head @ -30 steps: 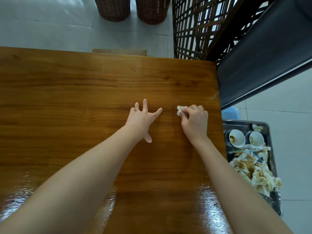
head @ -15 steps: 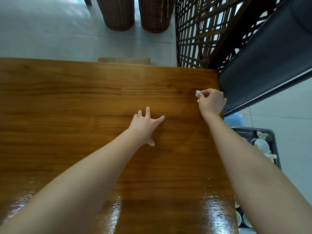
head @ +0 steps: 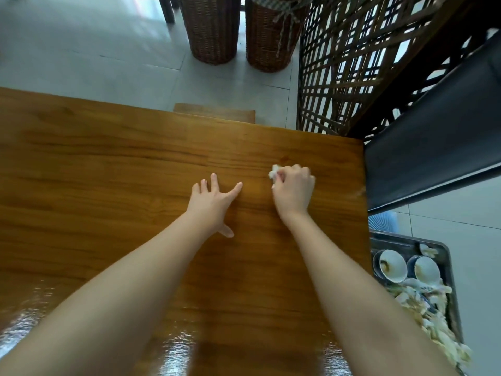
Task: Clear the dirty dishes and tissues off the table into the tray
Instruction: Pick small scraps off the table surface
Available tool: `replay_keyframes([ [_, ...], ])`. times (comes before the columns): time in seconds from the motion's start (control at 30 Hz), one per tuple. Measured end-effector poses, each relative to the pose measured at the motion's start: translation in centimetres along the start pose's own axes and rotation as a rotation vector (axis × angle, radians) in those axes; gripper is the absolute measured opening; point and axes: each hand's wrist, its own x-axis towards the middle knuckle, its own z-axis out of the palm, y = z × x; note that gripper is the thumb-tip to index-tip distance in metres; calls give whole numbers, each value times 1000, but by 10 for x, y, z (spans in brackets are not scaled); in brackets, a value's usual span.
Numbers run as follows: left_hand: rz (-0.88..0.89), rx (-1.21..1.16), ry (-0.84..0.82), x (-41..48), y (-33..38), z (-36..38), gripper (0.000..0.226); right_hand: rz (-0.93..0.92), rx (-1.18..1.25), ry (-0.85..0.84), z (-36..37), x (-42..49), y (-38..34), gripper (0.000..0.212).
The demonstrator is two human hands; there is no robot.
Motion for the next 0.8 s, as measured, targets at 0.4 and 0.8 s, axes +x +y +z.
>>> replay_keyframes([
  [0.4,-56,-115,0,12,1,6,130,185,-38,99,-35,67,74,17],
  [0.8,-123,-115,-12,13,4,6,131,-169,26,-38,21,27,-23,12],
])
